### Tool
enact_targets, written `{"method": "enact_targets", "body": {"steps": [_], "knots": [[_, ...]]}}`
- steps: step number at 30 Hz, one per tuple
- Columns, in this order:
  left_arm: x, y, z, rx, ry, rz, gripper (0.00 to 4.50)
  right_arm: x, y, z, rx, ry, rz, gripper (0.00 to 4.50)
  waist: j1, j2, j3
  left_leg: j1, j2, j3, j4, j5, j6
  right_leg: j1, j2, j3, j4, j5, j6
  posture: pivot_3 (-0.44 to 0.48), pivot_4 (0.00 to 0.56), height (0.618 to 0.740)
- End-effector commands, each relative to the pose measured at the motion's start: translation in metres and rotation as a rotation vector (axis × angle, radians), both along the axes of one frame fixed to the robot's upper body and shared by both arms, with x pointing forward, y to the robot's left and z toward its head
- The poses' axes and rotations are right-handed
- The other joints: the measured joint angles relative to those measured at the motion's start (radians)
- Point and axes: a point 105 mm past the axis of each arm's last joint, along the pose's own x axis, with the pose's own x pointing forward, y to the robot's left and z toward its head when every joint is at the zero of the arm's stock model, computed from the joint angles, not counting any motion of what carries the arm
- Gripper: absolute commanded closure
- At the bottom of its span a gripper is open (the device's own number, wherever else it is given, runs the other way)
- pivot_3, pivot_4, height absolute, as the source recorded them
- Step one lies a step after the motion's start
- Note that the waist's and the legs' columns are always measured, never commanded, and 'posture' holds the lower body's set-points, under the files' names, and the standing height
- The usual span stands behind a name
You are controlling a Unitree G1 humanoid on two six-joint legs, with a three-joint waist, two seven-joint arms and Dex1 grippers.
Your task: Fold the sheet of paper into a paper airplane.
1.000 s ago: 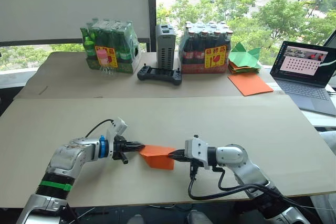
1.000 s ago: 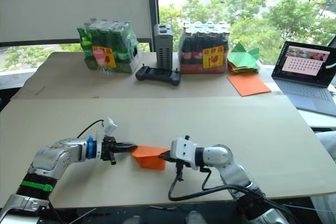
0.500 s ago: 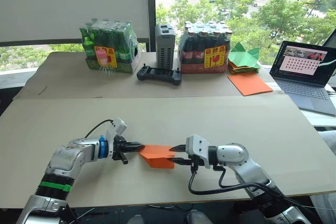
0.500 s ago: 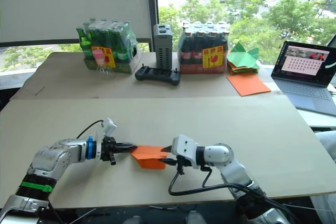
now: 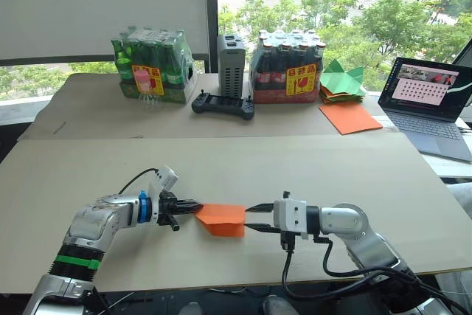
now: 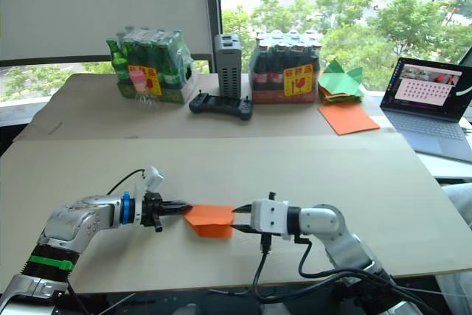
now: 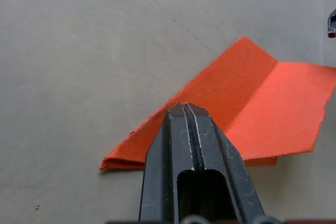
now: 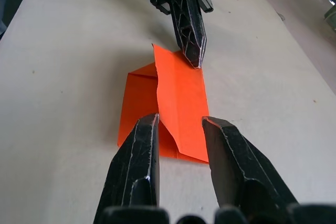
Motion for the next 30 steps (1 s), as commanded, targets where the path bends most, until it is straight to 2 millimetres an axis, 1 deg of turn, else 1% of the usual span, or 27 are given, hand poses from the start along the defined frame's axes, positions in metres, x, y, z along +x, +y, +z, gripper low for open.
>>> {"method": "enact_targets", "body": {"steps": [1, 6, 10, 20, 30], "knots": [[-0.003, 0.001, -0.005, 0.019, 0.021, 0.004, 4.5, -0.005, 0.001, 0.002, -0.018, -0.074, 0.045, 3.0, 0.0, 0.0, 0.0, 0.0, 0.0, 0.0, 0.0, 0.0, 0.0, 0.0, 0.0, 0.0, 0.0, 0.0, 0.0, 0.0, 0.15, 0.74], [-0.003, 0.003, -0.005, 0.022, 0.022, 0.008, 4.5, -0.009, -0.007, -0.006, -0.058, -0.106, 0.069, 3.0, 0.0, 0.0, 0.0, 0.0, 0.0, 0.0, 0.0, 0.0, 0.0, 0.0, 0.0, 0.0, 0.0, 0.0, 0.0, 0.0, 0.15, 0.74], [-0.004, 0.004, -0.005, 0.023, 0.025, 0.011, 4.5, -0.008, -0.007, -0.008, -0.067, -0.127, 0.074, 3.0, -0.001, 0.0, 0.0, 0.001, 0.0, 0.0, 0.0, 0.0, 0.0, 0.0, 0.0, 0.0, 0.0, 0.0, 0.0, 0.0, 0.15, 0.74], [-0.004, 0.003, -0.005, 0.022, 0.029, 0.01, 4.5, 0.0, 0.003, -0.008, -0.03, -0.146, 0.063, 3.0, -0.001, 0.0, 0.0, 0.001, 0.0, 0.0, 0.0, 0.0, 0.0, 0.001, 0.0, 0.0, 0.0, 0.0, 0.0, 0.0, 0.15, 0.74], [-0.007, 0.003, -0.005, 0.02, 0.033, 0.014, 4.5, 0.001, 0.01, -0.01, -0.016, -0.144, 0.072, 3.0, -0.001, 0.0, 0.0, 0.001, 0.0, 0.0, 0.0, 0.0, 0.0, 0.0, 0.0, 0.0, 0.0, 0.0, 0.0, 0.0, 0.15, 0.74]]}}
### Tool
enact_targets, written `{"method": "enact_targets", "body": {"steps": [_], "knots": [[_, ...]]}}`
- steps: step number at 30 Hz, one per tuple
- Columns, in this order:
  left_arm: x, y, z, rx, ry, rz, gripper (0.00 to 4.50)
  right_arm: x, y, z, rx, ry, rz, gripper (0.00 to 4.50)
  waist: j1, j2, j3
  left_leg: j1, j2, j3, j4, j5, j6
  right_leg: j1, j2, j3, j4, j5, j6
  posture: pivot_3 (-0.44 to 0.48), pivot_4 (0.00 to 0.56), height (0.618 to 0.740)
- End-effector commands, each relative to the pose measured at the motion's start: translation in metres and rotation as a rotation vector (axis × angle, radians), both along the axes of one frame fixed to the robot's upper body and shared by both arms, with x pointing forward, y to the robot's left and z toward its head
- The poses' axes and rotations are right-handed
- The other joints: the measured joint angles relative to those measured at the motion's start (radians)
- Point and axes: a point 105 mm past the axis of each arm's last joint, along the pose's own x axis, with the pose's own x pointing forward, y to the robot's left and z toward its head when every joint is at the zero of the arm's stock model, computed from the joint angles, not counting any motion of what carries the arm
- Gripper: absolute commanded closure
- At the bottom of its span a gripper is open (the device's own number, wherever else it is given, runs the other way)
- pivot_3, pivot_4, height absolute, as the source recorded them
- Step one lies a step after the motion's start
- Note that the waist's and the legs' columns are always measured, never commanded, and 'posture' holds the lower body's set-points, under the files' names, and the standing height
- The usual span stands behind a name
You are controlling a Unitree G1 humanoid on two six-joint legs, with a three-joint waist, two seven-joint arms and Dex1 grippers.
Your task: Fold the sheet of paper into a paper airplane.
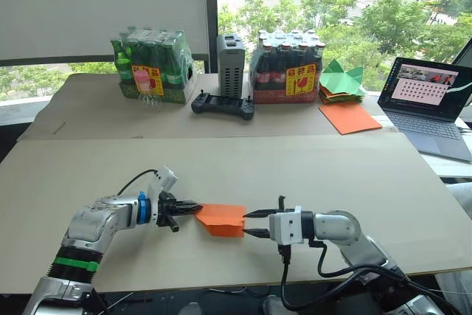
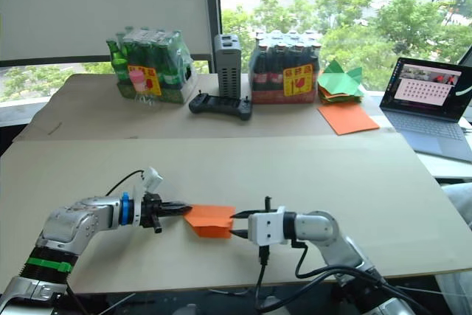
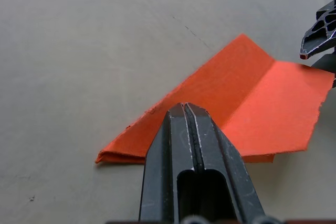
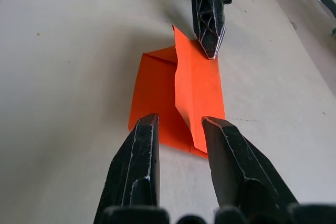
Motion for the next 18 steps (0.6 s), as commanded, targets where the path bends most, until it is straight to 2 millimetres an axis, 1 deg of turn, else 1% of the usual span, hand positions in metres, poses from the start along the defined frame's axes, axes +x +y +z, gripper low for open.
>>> {"method": "enact_targets", "body": {"steps": [1, 12, 14, 16, 17, 18], "knots": [[-0.0031, 0.0026, -0.0045, 0.02, 0.018, 0.01, 4.5, -0.0003, 0.0052, 0.0111, 0.029, -0.053, 0.026, 3.0, 0.0, 0.0, 0.0, 0.0, 0.0, 0.0, 0.0, 0.0, 0.0, 0.0, 0.0, 0.0, 0.0, 0.0, 0.0, 0.0, 0.15, 0.74], [-0.0044, 0.004, -0.0065, 0.02, 0.02, 0.017, 4.5, 0.0032, 0.0114, 0.0089, 0.028, -0.048, 0.041, 3.0, -0.001, 0.0, 0.0, 0.0, 0.0, 0.0, 0.0, 0.0, 0.0, 0.0, 0.0, 0.0, 0.0, 0.0, 0.0, 0.0, 0.15, 0.74], [-0.0047, 0.0034, -0.0064, 0.018, 0.021, 0.017, 4.5, 0.0041, 0.0117, 0.0074, 0.025, -0.041, 0.039, 3.52, -0.001, 0.0, 0.0, 0.0, 0.0, 0.0, 0.0, 0.0, 0.0, 0.0, 0.0, 0.0, 0.0, 0.0, 0.0, 0.0, 0.15, 0.74], [-0.005, 0.0032, -0.0065, 0.017, 0.021, 0.016, 4.5, 0.005, 0.0113, 0.0058, 0.018, -0.035, 0.037, 4.19, -0.001, 0.0, 0.0, 0.0, 0.0, 0.0, 0.0, 0.0, 0.0, 0.0, 0.0, 0.0, 0.0, 0.0, 0.0, 0.0, 0.15, 0.74], [-0.005, 0.0032, -0.0066, 0.017, 0.021, 0.016, 4.5, 0.0057, 0.0109, 0.0054, 0.02, -0.027, 0.032, 4.46, -0.001, 0.0, 0.0, 0.0, 0.0, 0.0, 0.0, 0.0, 0.0, 0.0, 0.0, 0.0, 0.001, 0.0, 0.0, 0.0, 0.15, 0.74], [-0.005, 0.0033, -0.0066, 0.017, 0.021, 0.017, 4.5, 0.0064, 0.0106, 0.0053, 0.023, -0.021, 0.028, 4.49, -0.001, 0.0, 0.0, 0.0, 0.0, 0.0, 0.0, 0.0, 0.0, 0.0, 0.0, 0.0, 0.001, 0.0, 0.0, 0.0, 0.15, 0.74]]}}
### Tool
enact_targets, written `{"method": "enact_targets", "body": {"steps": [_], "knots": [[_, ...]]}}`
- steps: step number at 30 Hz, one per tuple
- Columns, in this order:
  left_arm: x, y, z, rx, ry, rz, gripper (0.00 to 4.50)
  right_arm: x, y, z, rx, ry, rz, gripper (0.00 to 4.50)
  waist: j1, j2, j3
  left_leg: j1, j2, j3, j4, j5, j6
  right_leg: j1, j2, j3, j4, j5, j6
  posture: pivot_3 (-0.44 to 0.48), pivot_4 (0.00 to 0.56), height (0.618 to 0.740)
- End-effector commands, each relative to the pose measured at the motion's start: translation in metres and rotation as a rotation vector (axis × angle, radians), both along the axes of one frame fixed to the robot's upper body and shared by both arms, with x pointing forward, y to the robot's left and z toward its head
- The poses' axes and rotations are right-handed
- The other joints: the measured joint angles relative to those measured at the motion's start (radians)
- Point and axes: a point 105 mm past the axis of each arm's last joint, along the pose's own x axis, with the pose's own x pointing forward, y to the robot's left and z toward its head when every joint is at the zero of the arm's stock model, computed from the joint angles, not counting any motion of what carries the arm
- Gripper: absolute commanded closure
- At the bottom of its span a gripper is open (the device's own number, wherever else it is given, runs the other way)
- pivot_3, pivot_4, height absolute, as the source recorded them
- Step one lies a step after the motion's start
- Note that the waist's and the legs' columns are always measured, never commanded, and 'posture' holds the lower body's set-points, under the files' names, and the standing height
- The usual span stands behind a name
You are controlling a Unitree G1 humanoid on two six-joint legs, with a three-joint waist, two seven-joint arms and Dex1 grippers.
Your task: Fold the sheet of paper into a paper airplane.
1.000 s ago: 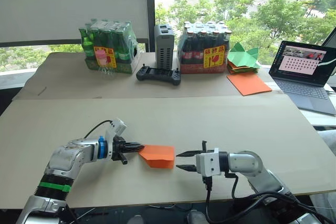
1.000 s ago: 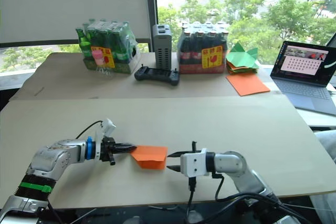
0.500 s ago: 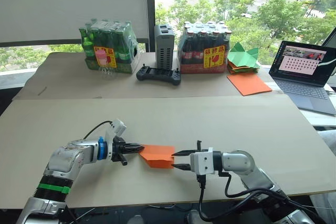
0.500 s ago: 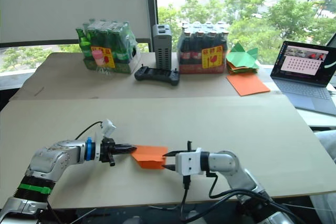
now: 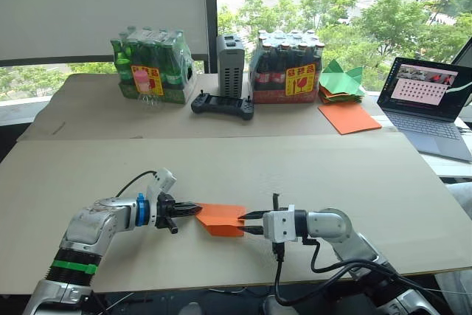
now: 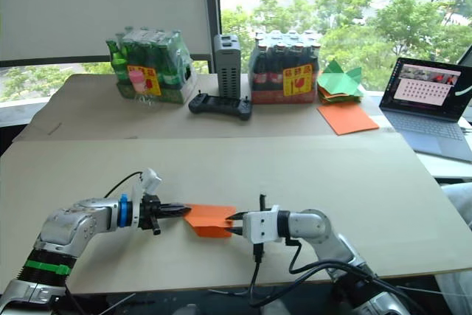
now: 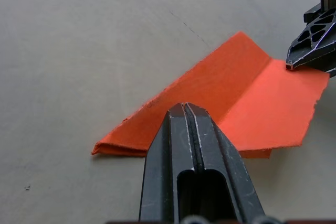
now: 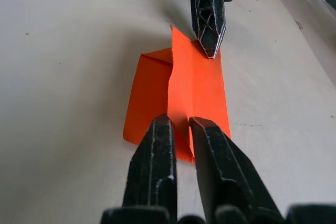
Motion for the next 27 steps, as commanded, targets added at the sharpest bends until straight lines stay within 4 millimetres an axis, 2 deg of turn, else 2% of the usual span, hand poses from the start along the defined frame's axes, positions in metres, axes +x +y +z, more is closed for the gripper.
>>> {"method": "enact_targets", "body": {"steps": [1, 6, 12, 16, 27], "knots": [[-0.003, 0.001, -0.006, 0.019, 0.019, 0.007, 4.5, 0.0, 0.004, 0.009, 0.028, -0.025, 0.022, 4.49, 0.0, 0.0, 0.0, 0.0, 0.0, 0.0, 0.0, 0.0, 0.0, 0.0, 0.0, 0.0, 0.0, 0.0, 0.0, 0.0, 0.15, 0.74], [-0.003, 0.001, -0.006, 0.018, 0.02, 0.007, 4.5, 0.004, 0.003, 0.008, 0.051, 0.038, -0.013, 4.49, 0.0, 0.0, 0.0, 0.0, 0.0, 0.0, 0.0, 0.0, 0.0, 0.0, 0.0, 0.0, 0.0, 0.0, 0.0, 0.0, 0.15, 0.74], [-0.004, 0.001, -0.007, 0.019, 0.023, 0.005, 4.5, 0.014, 0.003, 0.019, 0.176, 0.286, -0.118, 4.49, -0.001, 0.0, 0.0, 0.002, 0.0, 0.0, 0.0, 0.0, 0.0, 0.0, 0.0, 0.0, 0.003, 0.0, 0.0, 0.0, 0.15, 0.74], [-0.004, 0.0, -0.007, 0.019, 0.023, 0.004, 4.5, 0.02, -0.002, 0.019, 0.192, 0.451, -0.175, 4.49, -0.001, 0.0, 0.0, 0.002, 0.0, 0.0, 0.0, 0.0, 0.0, 0.0, 0.0, 0.0, 0.004, 0.0, -0.001, 0.0, 0.15, 0.74], [-0.005, 0.0, -0.007, 0.016, 0.024, 0.001, 4.5, 0.03, 0.002, 0.02, 0.274, 0.727, -0.289, 4.49, -0.001, 0.0, 0.0, 0.002, 0.0, 0.0, 0.0, 0.0, 0.0, 0.0, 0.0, 0.0, 0.005, 0.0, -0.001, 0.0, 0.15, 0.74]]}}
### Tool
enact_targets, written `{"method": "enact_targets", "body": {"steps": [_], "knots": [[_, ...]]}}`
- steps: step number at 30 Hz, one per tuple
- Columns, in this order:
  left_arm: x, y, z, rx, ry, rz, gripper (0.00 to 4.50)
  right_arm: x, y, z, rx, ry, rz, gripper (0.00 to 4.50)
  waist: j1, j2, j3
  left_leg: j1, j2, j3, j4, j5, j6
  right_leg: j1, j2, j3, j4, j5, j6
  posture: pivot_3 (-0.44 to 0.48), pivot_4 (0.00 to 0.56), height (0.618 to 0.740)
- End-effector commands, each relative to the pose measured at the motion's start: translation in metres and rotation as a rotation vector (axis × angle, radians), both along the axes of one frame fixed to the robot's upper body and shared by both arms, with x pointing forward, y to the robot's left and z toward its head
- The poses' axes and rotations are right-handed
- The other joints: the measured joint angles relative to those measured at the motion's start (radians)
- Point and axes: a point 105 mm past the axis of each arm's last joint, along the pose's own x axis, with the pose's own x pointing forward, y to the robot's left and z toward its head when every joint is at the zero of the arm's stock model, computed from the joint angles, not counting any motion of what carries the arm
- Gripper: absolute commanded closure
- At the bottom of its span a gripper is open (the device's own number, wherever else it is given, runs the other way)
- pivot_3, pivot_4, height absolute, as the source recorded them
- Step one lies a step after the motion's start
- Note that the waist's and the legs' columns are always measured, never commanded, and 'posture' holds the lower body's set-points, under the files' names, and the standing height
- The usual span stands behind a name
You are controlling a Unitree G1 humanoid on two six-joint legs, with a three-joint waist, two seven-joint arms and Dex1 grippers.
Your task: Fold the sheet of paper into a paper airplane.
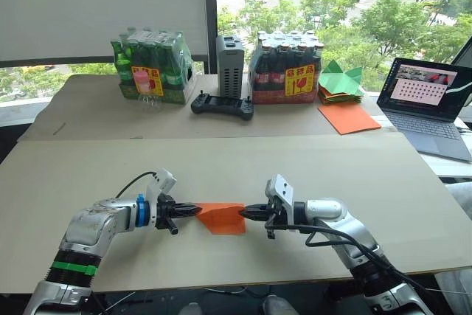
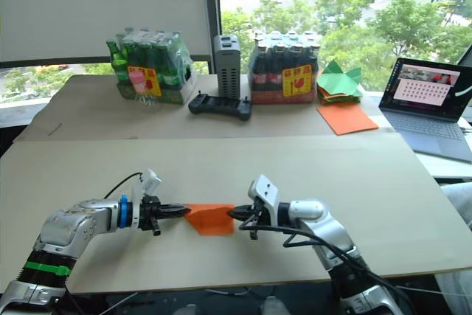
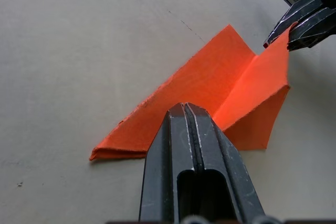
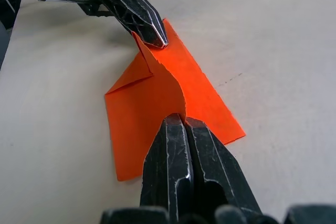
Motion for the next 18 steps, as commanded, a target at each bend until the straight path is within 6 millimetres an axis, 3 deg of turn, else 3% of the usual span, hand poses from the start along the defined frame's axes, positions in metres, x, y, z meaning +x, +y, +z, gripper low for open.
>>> {"method": "enact_targets", "body": {"steps": [1, 6, 18], "knots": [[-0.004, -0.001, -0.006, 0.017, 0.022, -0.003, 4.5, 0.005, 0.005, 0.018, 0.061, 0.032, -0.023, 4.49, 0.0, 0.0, 0.0, 0.0, 0.0, 0.0, 0.0, 0.0, 0.0, 0.0, 0.0, 0.0, 0.0, 0.0, 0.0, 0.0, 0.15, 0.74], [-0.004, -0.001, -0.007, 0.018, 0.021, -0.004, 4.5, 0.013, 0.011, 0.019, 0.066, 0.115, -0.063, 4.49, -0.001, 0.0, 0.0, 0.0, 0.0, 0.0, 0.0, 0.0, 0.0, 0.0, 0.0, 0.0, 0.0, 0.0, 0.0, 0.0, 0.15, 0.74], [-0.007, 0.001, -0.006, 0.014, 0.018, 0.017, 4.5, 0.02, 0.005, -0.005, -0.049, 0.119, -0.118, 4.49, -0.001, 0.0, 0.0, 0.0, 0.0, 0.0, 0.0, 0.0, 0.0, -0.001, 0.0, 0.0, 0.0, 0.0, 0.0, 0.0, 0.15, 0.74]]}}
